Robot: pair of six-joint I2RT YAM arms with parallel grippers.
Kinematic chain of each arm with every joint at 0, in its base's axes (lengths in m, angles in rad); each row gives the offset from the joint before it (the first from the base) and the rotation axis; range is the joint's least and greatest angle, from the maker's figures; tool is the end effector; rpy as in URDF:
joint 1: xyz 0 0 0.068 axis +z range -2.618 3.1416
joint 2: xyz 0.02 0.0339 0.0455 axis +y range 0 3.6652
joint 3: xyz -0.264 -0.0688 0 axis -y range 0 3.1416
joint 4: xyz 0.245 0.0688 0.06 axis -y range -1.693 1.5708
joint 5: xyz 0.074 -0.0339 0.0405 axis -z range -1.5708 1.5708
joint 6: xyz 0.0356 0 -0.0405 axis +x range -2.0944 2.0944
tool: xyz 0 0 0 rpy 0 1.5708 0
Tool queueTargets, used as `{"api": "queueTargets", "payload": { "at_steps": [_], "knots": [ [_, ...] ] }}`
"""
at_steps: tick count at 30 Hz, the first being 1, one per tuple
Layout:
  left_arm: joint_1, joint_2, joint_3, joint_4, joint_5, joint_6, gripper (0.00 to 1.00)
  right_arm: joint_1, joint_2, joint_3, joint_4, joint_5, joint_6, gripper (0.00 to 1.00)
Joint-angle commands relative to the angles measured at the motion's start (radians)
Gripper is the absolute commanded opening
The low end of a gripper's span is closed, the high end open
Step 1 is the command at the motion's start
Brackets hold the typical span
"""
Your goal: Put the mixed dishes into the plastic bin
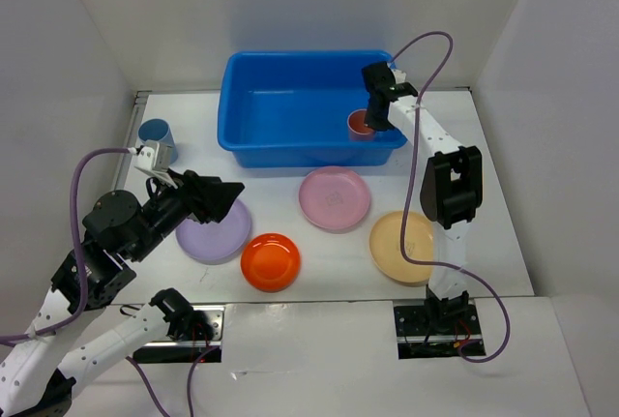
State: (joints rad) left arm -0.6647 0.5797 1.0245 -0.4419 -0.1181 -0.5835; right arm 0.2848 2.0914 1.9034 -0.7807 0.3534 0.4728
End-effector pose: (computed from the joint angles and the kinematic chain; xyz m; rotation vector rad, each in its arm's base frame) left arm 0.0843 -0.0607 0.4180 -0.0305 1.6380 -0.8800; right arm 0.4488 0.1186 0.2672 0.3659 2.4314 -0.1254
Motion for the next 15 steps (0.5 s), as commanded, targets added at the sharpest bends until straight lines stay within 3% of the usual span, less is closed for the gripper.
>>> {"api": "queueTargets", "payload": {
  "at_steps": [1,10,15],
  "knots": [
    [-0.006,0.002,0.0,0.035,0.0,-0.013,0.75,-0.007,0.007,-0.007,-0.011,0.036,-0.013,0.0],
    [-0.006,0.002,0.0,0.026,0.0,-0.013,0.78,-0.05,-0.002,-0.064,0.009,0.015,-0.003,0.0],
    [-0.006,0.002,0.0,0.026,0.0,-0.013,0.78,-0.072,-0.013,-0.095,0.037,-0.005,0.006,0.16]
  ]
}}
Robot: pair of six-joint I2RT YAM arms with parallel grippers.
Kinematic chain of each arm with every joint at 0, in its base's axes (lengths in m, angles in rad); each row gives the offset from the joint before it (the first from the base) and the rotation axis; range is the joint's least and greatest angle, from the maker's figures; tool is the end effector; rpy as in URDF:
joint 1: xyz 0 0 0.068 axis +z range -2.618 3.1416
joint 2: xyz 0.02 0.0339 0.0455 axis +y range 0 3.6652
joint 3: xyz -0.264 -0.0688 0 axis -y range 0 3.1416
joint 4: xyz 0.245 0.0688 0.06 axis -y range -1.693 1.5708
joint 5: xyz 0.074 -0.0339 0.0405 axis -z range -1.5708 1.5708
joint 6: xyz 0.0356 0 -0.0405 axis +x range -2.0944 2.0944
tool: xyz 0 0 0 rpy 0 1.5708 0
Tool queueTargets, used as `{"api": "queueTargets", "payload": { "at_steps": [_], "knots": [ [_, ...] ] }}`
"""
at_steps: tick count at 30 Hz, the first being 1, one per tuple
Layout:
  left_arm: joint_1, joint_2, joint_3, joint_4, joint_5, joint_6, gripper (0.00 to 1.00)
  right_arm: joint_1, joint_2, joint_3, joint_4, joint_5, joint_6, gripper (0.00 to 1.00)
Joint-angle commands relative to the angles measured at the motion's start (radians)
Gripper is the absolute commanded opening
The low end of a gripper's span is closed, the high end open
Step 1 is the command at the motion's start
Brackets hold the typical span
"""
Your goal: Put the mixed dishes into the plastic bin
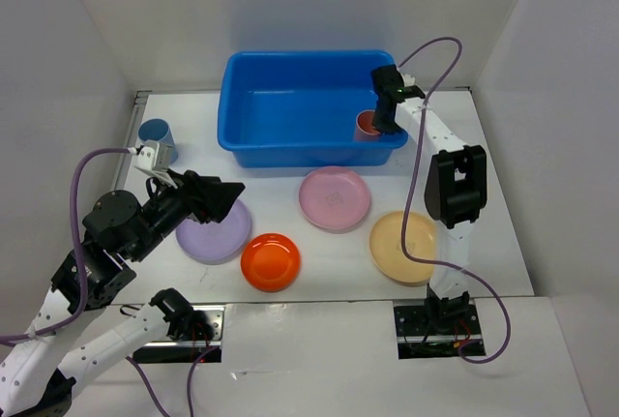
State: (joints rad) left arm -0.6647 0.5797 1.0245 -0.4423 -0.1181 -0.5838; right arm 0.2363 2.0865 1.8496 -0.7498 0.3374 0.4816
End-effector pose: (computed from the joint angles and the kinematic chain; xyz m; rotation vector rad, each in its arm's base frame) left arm 0.0843 -0.0607 0.4180 -0.0307 1.6384 -0.8800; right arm 0.4517 0.0966 0.2542 0.4292 2.4445 -0.1335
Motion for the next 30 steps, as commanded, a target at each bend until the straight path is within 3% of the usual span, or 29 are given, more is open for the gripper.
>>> {"api": "queueTargets", "payload": {
  "at_steps": [1,6,21,25,29,30],
  "knots": [
    [-0.006,0.002,0.0,0.027,0.0,-0.013,0.78,-0.023,-0.017,-0.041,0.006,0.011,-0.003,0.19],
    [-0.006,0.002,-0.009,0.027,0.0,-0.013,0.78,-0.023,-0.06,-0.05,0.027,-0.011,-0.003,0.36],
    [-0.006,-0.007,-0.018,0.027,0.0,-0.022,0.78,-0.023,-0.181,-0.001,0.038,-0.057,-0.003,0.48],
    [-0.006,-0.007,-0.018,0.017,-0.034,-0.022,0.78,-0.023,-0.226,0.032,0.029,-0.067,-0.003,0.61],
    [-0.006,0.034,0.029,-0.001,-0.099,0.001,0.78,-0.014,-0.327,0.052,0.029,-0.078,-0.014,0.95],
    [-0.006,0.052,0.054,-0.013,-0.126,0.013,0.78,-0.014,-0.351,0.053,0.041,-0.09,-0.037,0.99]
  ]
}}
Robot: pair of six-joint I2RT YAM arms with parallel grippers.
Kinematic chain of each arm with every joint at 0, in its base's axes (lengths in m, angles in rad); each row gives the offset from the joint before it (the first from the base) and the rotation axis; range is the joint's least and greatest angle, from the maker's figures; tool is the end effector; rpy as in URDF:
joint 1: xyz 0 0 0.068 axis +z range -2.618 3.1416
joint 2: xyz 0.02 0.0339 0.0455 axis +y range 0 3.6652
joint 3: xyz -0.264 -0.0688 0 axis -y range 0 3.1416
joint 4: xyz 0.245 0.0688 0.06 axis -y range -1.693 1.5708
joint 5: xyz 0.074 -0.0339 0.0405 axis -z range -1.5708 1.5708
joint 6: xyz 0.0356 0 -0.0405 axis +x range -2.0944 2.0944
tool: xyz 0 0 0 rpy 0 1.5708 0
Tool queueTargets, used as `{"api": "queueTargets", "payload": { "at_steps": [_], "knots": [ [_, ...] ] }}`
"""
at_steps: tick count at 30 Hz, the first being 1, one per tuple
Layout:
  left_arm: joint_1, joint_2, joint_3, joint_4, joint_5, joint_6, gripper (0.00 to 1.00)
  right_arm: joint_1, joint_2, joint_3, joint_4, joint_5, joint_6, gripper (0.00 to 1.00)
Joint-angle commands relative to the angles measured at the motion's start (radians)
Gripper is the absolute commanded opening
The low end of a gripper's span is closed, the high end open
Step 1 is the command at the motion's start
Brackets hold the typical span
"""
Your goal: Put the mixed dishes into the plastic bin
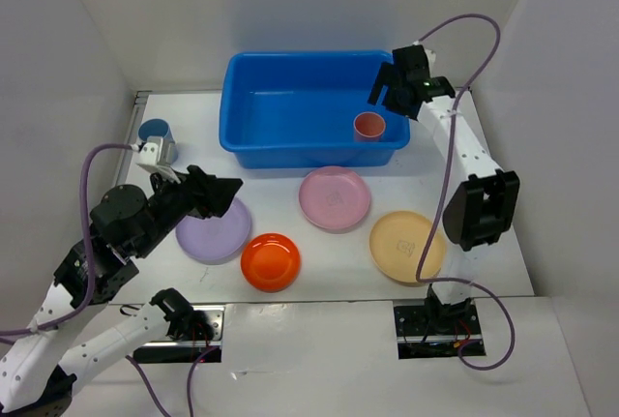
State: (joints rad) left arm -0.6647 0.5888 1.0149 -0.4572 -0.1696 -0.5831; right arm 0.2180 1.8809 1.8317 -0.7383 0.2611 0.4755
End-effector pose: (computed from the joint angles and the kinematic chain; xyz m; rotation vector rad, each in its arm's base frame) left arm 0.0885 -0.0618 0.4126 -0.0689 1.6638 -0.8254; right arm 0.4166 0.0829 0.3360 0.4229 2.2864 0.0392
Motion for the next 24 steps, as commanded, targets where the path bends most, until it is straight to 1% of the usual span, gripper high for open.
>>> {"api": "queueTargets", "payload": {
  "at_steps": [1,2,4,5,6,7,8,9,10,11,12,13,14,15,16,17,18,19,20,22,23,24],
  "knots": [
    [-0.006,0.067,0.126,-0.018,-0.114,0.012,0.78,0.004,-0.172,0.07,0.03,-0.026,-0.041,1.0],
    [-0.006,0.128,0.161,-0.073,-0.233,0.012,0.77,0.004,-0.234,0.061,0.03,-0.04,-0.051,1.0],
    [-0.006,0.195,0.223,-0.122,-0.341,0.003,0.76,0.015,-0.319,-0.017,0.083,-0.077,-0.038,1.0],
    [-0.006,0.254,0.272,-0.123,-0.404,0.017,0.76,0.026,-0.419,-0.11,0.12,-0.142,-0.038,1.0],
    [-0.006,0.284,0.295,-0.123,-0.424,0.017,0.74,0.026,-0.471,-0.158,0.157,-0.175,-0.026,1.0],
    [0.023,0.313,0.318,-0.123,-0.438,0.04,0.73,0.035,-0.518,-0.204,0.218,-0.2,-0.017,1.0],
    [0.039,0.372,0.339,-0.123,-0.438,0.049,0.7,0.035,-0.601,-0.279,0.237,-0.216,-0.005,1.0],
    [0.06,0.403,0.391,-0.114,-0.424,0.058,0.65,0.035,-0.633,-0.305,0.237,-0.227,-0.005,1.0],
    [0.113,0.461,0.415,-0.113,-0.401,0.068,0.58,0.035,-0.663,-0.33,0.237,-0.236,0.009,1.0],
    [0.141,0.489,0.434,-0.113,-0.372,0.068,0.48,0.035,-0.689,-0.375,0.237,-0.237,0.009,1.0],
    [0.169,0.514,0.451,-0.1,-0.307,0.078,0.31,0.035,-0.731,-0.396,0.237,-0.268,0.009,1.0],
    [0.232,0.558,0.464,-0.077,-0.268,0.078,0.26,0.035,-0.75,-0.416,0.246,-0.284,0.02,0.99],
    [0.272,0.581,0.479,-0.068,-0.222,0.078,0.24,0.035,-0.767,-0.452,0.246,-0.298,0.02,0.99],
    [0.315,0.609,0.49,-0.054,-0.118,0.078,0.24,0.035,-0.79,-0.468,0.255,-0.331,0.02,0.99],
    [0.361,0.665,0.501,-0.054,-0.054,0.078,0.31,0.035,-0.799,-0.482,0.255,-0.341,0.02,0.99],
    [0.455,0.693,0.52,-0.045,0.014,0.078,0.33,0.035,-0.799,-0.506,0.255,-0.35,0.02,0.99],
    [0.502,0.721,0.521,-0.032,0.078,0.078,0.33,0.035,-0.81,-0.515,0.255,-0.359,0.02,0.99],
    [0.543,0.767,0.533,-0.032,0.194,0.078,0.33,0.035,-0.81,-0.529,0.255,-0.368,0.02,0.99],
    [0.623,0.787,0.533,-0.017,0.238,0.078,0.32,0.035,-0.819,-0.529,0.255,-0.379,0.02,0.99],
    [0.697,0.839,0.542,-0.005,0.327,0.069,0.21,0.044,-0.819,-0.54,0.255,-0.394,0.008,0.99],
    [0.733,0.858,0.554,-0.005,0.346,0.069,0.15,0.044,-0.819,-0.551,0.255,-0.395,0.008,0.99],
    [0.799,0.877,0.554,-0.005,0.358,0.069,0.04,0.044,-0.828,-0.551,0.255,-0.405,0.008,0.99]
  ]
}}
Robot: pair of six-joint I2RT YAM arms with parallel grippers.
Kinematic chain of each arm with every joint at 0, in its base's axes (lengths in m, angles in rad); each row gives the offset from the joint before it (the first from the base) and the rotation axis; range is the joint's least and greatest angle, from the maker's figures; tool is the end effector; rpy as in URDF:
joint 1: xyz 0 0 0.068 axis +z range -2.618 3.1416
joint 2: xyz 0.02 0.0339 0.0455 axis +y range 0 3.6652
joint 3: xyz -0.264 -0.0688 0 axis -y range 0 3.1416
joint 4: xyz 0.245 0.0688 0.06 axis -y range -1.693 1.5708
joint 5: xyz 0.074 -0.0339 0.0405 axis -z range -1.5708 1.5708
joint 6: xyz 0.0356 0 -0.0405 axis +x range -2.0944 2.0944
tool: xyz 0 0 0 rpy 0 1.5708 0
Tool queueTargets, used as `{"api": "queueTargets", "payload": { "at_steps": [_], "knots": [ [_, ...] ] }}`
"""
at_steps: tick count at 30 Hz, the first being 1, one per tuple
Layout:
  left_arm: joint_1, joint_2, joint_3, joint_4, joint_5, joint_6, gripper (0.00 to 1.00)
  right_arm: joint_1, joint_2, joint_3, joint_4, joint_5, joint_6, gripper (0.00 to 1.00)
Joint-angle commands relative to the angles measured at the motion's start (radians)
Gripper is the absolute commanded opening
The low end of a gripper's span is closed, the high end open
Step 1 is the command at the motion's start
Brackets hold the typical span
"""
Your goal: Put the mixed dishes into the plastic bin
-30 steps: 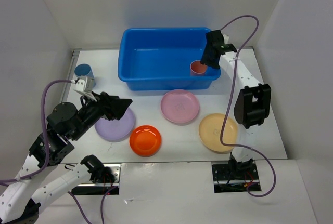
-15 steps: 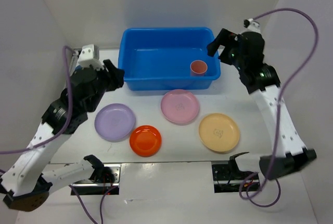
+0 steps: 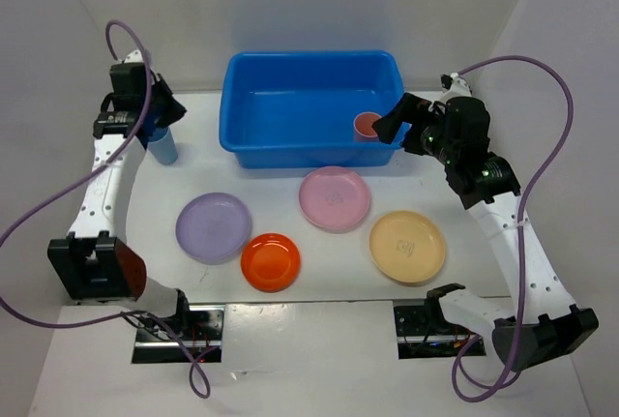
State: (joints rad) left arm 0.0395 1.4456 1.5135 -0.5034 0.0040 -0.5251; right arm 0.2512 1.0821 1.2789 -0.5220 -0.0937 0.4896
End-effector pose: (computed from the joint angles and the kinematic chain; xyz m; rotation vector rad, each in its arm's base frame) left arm 0.3265 0.0128 0.4057 -0.5603 1.9410 -0.3136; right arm 0.2203 0.0600 0.4184 0.1656 1.9314 0.5883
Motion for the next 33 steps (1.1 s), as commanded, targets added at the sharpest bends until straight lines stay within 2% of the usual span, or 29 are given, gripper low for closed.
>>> {"api": "queueTargets", "payload": {
  "at_steps": [1,4,5,6,7,11,15,24,33],
  "knots": [
    [0.127,0.059,0.065,0.042,0.204,0.011,0.01,0.011,-0.03,-0.009,0.039,-0.051,-0.006,0.99],
    [0.235,0.125,0.065,0.032,0.232,0.011,0.03,0.011,-0.039,-0.029,0.039,-0.063,-0.016,0.99],
    [0.255,0.136,0.053,0.032,0.246,0.002,0.13,0.011,-0.039,-0.029,0.039,-0.072,-0.016,0.99],
    [0.298,0.147,0.042,0.045,0.246,-0.007,0.34,0.011,-0.039,-0.029,0.039,-0.072,-0.016,0.99],
    [0.316,0.147,0.031,0.045,0.255,-0.007,0.46,0.011,-0.039,-0.041,0.039,-0.081,-0.016,0.99],
    [0.387,0.147,-0.022,0.088,0.223,-0.033,0.61,0.011,-0.039,-0.062,0.057,-0.1,-0.016,0.99],
    [0.433,0.19,-0.024,0.078,0.186,-0.033,0.63,0.011,-0.039,-0.062,0.057,-0.11,-0.016,0.99],
    [0.442,0.271,-0.004,0.059,0.102,-0.001,0.63,0.011,-0.039,-0.073,0.066,-0.11,-0.025,0.99],
    [0.442,0.367,0.047,0.049,0.074,0.028,0.63,0.011,-0.039,-0.073,0.048,-0.1,-0.034,0.99]
  ]
}}
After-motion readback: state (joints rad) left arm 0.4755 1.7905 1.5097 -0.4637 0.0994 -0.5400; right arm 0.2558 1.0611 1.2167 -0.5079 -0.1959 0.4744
